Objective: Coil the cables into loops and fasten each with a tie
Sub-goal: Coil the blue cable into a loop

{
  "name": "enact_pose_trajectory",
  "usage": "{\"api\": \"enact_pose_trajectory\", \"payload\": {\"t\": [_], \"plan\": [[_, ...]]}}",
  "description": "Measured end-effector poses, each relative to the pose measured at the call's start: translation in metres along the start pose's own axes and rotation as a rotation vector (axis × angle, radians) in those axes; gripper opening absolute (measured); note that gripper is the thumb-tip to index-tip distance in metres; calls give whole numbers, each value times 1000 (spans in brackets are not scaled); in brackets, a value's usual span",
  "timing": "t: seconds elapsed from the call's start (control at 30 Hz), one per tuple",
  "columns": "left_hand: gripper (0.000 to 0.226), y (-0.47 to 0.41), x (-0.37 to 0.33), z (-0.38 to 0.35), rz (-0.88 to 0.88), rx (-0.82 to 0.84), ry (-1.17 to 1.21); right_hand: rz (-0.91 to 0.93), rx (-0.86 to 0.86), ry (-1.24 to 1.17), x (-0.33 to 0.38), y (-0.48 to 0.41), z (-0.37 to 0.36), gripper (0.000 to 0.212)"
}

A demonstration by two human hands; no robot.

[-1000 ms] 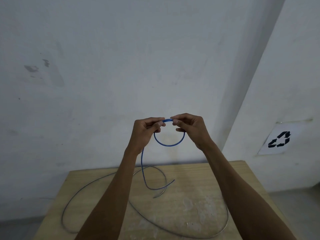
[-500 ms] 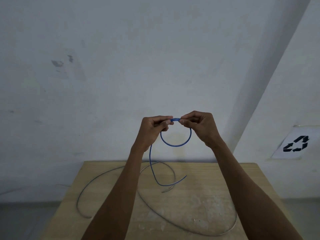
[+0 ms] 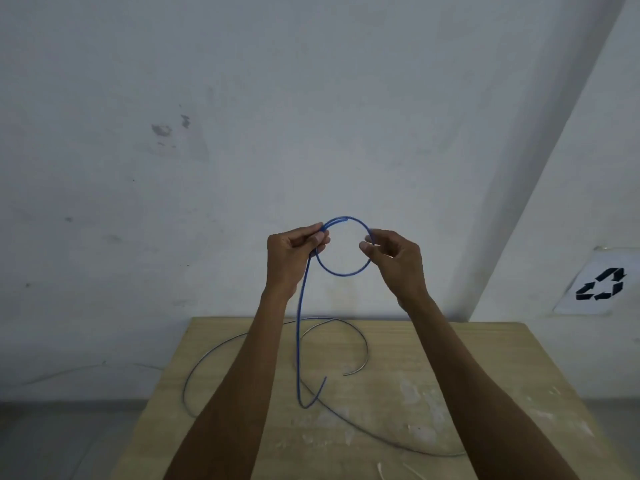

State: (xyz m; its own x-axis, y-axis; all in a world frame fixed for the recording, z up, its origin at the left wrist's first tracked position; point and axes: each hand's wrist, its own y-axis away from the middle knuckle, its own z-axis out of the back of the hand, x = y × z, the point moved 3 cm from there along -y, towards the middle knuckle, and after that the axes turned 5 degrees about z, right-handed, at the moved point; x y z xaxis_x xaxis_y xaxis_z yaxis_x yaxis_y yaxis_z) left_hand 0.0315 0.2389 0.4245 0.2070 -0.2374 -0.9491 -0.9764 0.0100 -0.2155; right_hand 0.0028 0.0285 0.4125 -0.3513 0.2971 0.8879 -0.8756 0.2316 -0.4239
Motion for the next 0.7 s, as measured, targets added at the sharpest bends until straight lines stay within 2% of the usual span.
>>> {"api": "enact_pose_trajectory", "payload": {"t": [0.07, 0.1, 0.2, 0.27, 0.33, 0.37, 0.43, 0.5, 0.57, 0.67, 0.7], "plan": [[25, 1, -6, 4, -18, -69, 64, -102, -121, 29, -6, 19, -7, 18], [25, 1, -8, 5, -26, -94, 91, -212, -117, -14, -8, 29, -13, 23], [26, 3, -14, 3, -46, -131, 145, -635, 120, -139, -6, 70, -41, 51], [26, 5, -16, 1, -63, -143, 168, -829, 265, -209, -5, 91, -58, 63], [26, 7, -17, -3, -78, -147, 166, -991, 273, -442, -6, 102, -72, 67], [25, 9, -17, -4, -82, -145, 157, -1049, 217, -600, -9, 102, -77, 66], [25, 12, -15, -7, -82, -136, 143, -1102, 67, -838, -15, 98, -82, 60], [25, 15, -14, -8, -74, -124, 143, -1120, -79, -937, -21, 89, -80, 57], [25, 17, -13, -7, -67, -108, 142, -1131, -207, -1020, -26, 80, -74, 44], [25, 19, -14, -3, -49, -100, 117, -1060, -227, -992, -29, 69, -66, 11], [24, 18, -13, 0, -39, -103, 95, -1005, -243, -937, -32, 65, -63, 8]]}}
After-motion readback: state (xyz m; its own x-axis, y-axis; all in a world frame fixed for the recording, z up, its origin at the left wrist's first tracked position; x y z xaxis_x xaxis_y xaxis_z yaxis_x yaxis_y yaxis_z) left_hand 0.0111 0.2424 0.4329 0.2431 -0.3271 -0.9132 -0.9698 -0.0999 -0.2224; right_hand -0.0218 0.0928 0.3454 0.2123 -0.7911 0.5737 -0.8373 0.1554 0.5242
